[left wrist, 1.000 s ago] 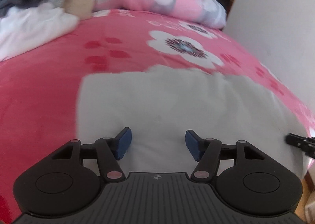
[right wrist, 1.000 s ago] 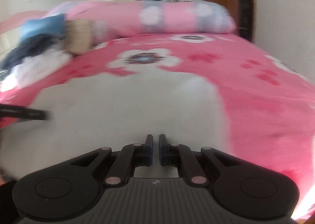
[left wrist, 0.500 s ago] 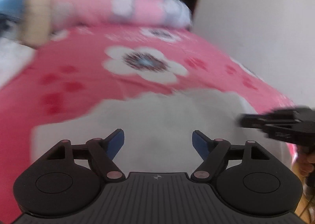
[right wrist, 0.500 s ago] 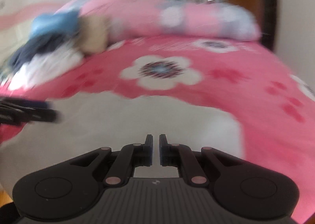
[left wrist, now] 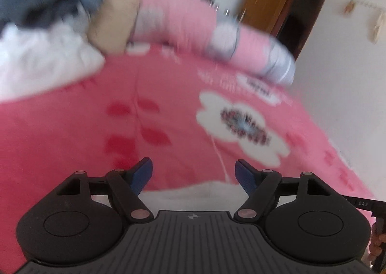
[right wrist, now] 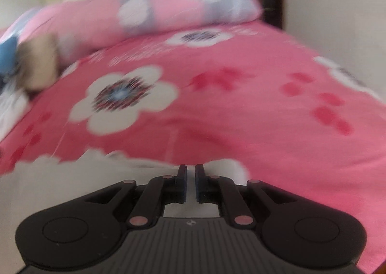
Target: Fold clothes
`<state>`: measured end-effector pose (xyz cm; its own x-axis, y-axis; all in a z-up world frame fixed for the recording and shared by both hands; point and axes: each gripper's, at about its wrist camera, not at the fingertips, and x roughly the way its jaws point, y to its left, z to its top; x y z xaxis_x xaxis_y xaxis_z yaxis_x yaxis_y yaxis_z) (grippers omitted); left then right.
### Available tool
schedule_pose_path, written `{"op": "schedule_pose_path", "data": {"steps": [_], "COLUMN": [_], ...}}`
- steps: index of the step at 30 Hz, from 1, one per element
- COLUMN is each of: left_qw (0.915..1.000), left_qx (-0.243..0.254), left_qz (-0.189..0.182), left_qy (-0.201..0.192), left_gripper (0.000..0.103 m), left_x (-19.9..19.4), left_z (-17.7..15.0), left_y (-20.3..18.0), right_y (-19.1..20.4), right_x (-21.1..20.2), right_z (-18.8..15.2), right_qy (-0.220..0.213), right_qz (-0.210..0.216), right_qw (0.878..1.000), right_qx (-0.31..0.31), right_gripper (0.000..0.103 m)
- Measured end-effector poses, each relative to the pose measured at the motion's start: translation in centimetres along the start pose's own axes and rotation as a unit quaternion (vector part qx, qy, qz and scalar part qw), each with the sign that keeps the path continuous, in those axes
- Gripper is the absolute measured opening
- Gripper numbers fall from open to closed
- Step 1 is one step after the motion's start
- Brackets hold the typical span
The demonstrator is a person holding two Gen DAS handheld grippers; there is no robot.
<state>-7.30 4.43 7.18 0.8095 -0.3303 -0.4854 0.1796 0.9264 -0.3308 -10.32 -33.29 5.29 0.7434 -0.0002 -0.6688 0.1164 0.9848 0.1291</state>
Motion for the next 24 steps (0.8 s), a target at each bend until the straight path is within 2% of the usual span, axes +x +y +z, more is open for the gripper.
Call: {"op": "schedule_pose_path", "data": {"steps": [2,3,4,6,9,13,16,20,24], "left_qw": [0.9991,0.9979,0.9961,0.9903,0.9848,0.9847,0.9865,0.9904,0.9923], "left_qx": [0.028,0.043,0.058,0.074,0.080,0.072,0.057,0.026,0.036], "left_qz": [-0.031,-0.048,-0.065,-0.118,-0.152,-0.142,-0.124,-0.110,-0.102], "left_qy": [-0.007,-0.010,-0.012,-0.001,0.026,0.071,0.091,0.080,0.061], "left_gripper": [0.077,0.077,0.080,0.082,0.083,0.082,0.080,0.081,0.082], "left_x": [-3.0,-4.6,-6.1,-8.9,-11.8,-12.7,-13.0,-14.0,-15.2], "left_z": [-0.9,-1.4,-1.9,-4.0,-7.8,-11.7,-13.6,-12.5,-11.9], "left_y": [-0.7,-1.1,-1.5,-1.1,-0.9,0.3,1.5,2.5,2.3], "right_y": [0.4,0.7,0.9,1.3,2.0,2.2,0.6,-2.9,-4.1], "right_x": [-2.6,-3.9,-5.1,-7.7,-11.5,-13.4,-13.3,-13.6,-15.1], "right_z": [-1.7,-2.6,-3.4,-5.1,-7.7,-12.2,-13.8,-14.4,-14.4], "right_qy": [-0.013,-0.020,-0.027,-0.040,-0.059,-0.033,-0.014,-0.015,-0.032], "right_qz": [0.025,0.037,0.049,0.073,0.109,0.120,0.095,0.020,-0.010], "right_qw": [0.999,0.998,0.997,0.994,0.987,0.984,0.990,0.998,0.999], "right_qx": [-0.024,-0.035,-0.047,-0.071,-0.106,-0.126,-0.103,-0.057,-0.017], "right_gripper": [0.018,0.030,0.037,0.037,0.036,0.035,0.035,0.034,0.034]}}
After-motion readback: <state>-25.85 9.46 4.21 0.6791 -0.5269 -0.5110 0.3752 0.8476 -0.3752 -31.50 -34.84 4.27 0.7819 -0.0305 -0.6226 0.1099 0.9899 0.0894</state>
